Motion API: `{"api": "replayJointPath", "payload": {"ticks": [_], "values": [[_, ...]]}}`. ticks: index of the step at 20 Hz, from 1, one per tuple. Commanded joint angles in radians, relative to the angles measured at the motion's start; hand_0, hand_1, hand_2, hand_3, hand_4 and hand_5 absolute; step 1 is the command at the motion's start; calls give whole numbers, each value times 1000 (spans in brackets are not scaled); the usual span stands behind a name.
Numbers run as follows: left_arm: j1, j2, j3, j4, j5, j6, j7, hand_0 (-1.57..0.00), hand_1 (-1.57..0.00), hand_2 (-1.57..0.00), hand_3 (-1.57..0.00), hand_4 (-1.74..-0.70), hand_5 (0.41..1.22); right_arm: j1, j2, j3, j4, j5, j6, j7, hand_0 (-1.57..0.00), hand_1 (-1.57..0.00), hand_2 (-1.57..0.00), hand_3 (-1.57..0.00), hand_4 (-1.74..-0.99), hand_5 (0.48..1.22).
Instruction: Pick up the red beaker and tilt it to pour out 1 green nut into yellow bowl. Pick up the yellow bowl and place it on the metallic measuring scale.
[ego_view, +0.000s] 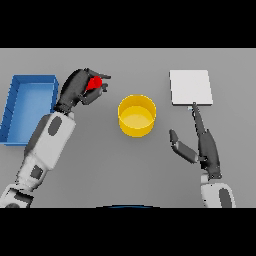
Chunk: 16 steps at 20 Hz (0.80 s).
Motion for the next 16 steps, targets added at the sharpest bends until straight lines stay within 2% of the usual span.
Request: {"api": "replayJointPath", "payload": {"ticks": [1, 2, 4, 9, 10, 11, 15, 16], "values": [[5, -1, -16, -14, -13, -2, 17, -1559, -1560, -1560, -1555, -1735, 1128, -1, 0, 4, -4, 14, -7, 14, 1, 1, 1, 1, -1092, 665], [11, -1, -27, -18, -20, -4, 22, -1559, -1560, -1560, -1555, -1735, 1136, 9, 0, 3, -8, 10, -4, 20, 1, 1, 1, 1, -1092, 664], [-21, 20, -89, -37, -91, -28, 77, -1564, -1564, -1564, -1561, -1737, 1149, 13, -9, -6, -25, -9, 6, 11, 1, 1, 1, 1, -1096, 670], [-182, 58, -276, 39, -287, -138, 144, -1569, -1569, -1569, -1568, -1740, 1186, -6, -3, 7, 0, 12, 4, 17, 1, 1, 1, 1, -1054, 691], [-197, 74, -309, 43, -316, -164, 132, -1569, -1569, -1569, -1568, -1740, 1193, 8, -8, 4, -10, 9, 6, 3, 1, 1, 1, 1, -1062, 691], [-231, 90, -347, 49, -348, -203, 123, -1569, -1570, -1569, -1569, -1740, 1199, 2, 2, 11, -15, 15, 0, 11, 1, 1, 1, 1, -1068, 689], [-333, 92, -469, 120, -451, -309, 119, -1570, -1570, -1570, -1570, -1582, 1212, -2, 3, 5, -12, -8, 12, 7, 1, 1, 1, 1, -1063, 681], [-356, 83, -495, 139, -474, -330, 133, -1570, -1571, -1571, -1570, -1612, 1214, -1, 15, 14, -16, -5, 13, 28, 1, 1, 1, 1, -1060, 675]]}}
